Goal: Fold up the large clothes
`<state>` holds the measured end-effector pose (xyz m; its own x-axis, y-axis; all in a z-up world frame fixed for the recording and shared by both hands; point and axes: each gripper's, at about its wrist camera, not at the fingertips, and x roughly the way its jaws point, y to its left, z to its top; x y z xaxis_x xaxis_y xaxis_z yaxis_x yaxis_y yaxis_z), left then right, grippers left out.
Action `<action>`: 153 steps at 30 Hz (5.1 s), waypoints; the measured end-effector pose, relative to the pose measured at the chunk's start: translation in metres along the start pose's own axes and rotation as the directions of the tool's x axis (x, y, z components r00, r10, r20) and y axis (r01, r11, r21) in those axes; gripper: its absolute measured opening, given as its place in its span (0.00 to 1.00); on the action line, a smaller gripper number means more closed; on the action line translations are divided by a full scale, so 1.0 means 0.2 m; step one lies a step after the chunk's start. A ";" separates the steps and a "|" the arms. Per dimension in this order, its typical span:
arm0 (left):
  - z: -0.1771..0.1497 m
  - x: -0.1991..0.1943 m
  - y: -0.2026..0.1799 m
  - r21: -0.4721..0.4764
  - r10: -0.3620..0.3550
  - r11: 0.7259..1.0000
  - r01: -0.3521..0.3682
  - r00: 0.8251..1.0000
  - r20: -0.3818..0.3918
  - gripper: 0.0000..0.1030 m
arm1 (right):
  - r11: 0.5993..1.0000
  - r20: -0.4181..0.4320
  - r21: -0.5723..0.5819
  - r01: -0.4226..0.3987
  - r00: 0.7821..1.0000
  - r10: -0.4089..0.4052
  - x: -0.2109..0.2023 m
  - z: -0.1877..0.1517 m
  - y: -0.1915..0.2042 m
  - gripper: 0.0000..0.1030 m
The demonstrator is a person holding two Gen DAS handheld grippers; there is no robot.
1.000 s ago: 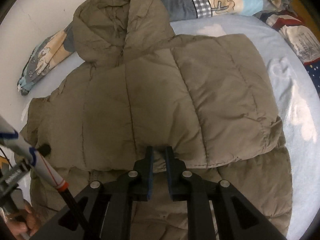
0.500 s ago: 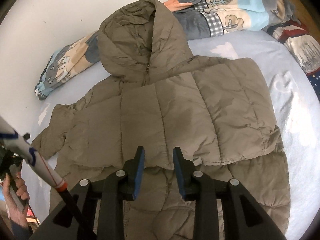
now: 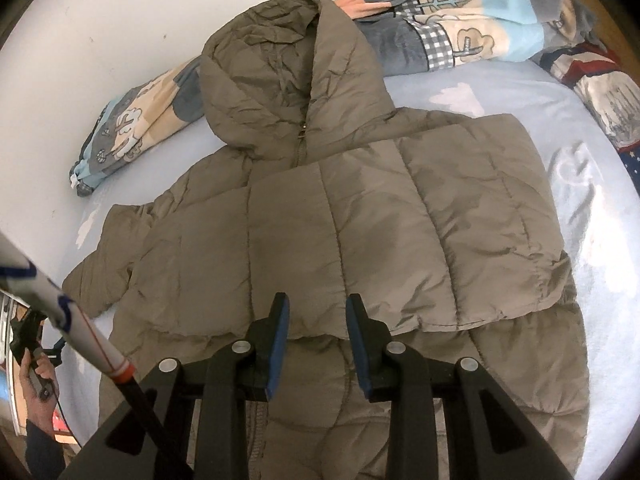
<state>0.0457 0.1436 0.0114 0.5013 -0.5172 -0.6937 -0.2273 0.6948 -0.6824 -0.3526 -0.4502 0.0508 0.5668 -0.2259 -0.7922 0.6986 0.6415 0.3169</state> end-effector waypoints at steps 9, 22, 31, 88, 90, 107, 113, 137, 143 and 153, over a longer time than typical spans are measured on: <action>-0.01 0.12 -0.02 -0.046 -0.085 0.995 0.091 0.989 0.119 0.50 | 1.000 0.031 0.002 0.006 0.999 -0.006 -0.03 0.02 -0.04 0.31; -0.10 -0.18 -0.39 0.125 -0.196 0.977 0.172 0.955 0.222 0.24 | 0.999 0.062 0.046 -0.019 0.998 0.016 -0.08 0.06 -0.10 0.31; -0.41 -0.40 -0.94 0.423 -0.290 0.881 0.211 0.948 0.133 0.24 | 0.996 0.111 0.075 -0.040 0.993 0.031 -0.19 0.08 -0.13 0.31; -0.75 0.25 -0.82 0.520 0.128 0.853 0.039 0.951 -0.282 0.73 | 0.937 -0.150 -0.007 -0.351 0.926 0.346 0.43 -0.04 0.69 0.50; -0.75 0.26 -0.84 0.510 0.121 0.859 0.049 0.947 -0.296 0.73 | 0.924 -0.133 0.046 -0.380 0.914 0.383 0.43 -0.02 0.66 0.51; -0.70 0.22 -0.84 0.467 0.056 0.879 0.100 0.950 -0.307 0.73 | 0.929 0.024 -0.003 -0.370 0.929 0.369 0.04 0.17 0.82 0.14; -0.86 0.20 -0.98 0.529 0.005 0.829 0.183 0.942 -0.335 0.73 | 0.978 0.230 -0.079 -0.195 0.951 0.208 -0.46 0.28 0.65 0.14; -1.49 0.48 -1.16 0.799 0.249 0.600 0.036 0.941 -0.230 0.77 | 0.977 0.084 0.203 0.070 0.992 -0.089 -0.09 0.12 -0.41 0.16; -1.48 0.46 -1.16 0.801 0.246 0.597 0.034 0.943 -0.224 0.77 | 0.965 0.007 0.230 0.125 0.992 -0.130 0.07 0.09 -0.46 0.22; -1.61 0.18 -1.37 0.862 0.064 0.497 0.099 0.987 -0.150 0.77 | 0.960 0.191 0.200 0.194 0.954 -0.232 -0.32 0.13 -0.32 0.33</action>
<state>-0.1434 -0.2255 0.0991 0.3545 -0.5409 -0.7627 0.6562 0.7250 -0.2092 -0.4211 -0.4961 0.0950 0.4617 -0.5041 -0.7298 0.8681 0.4257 0.2552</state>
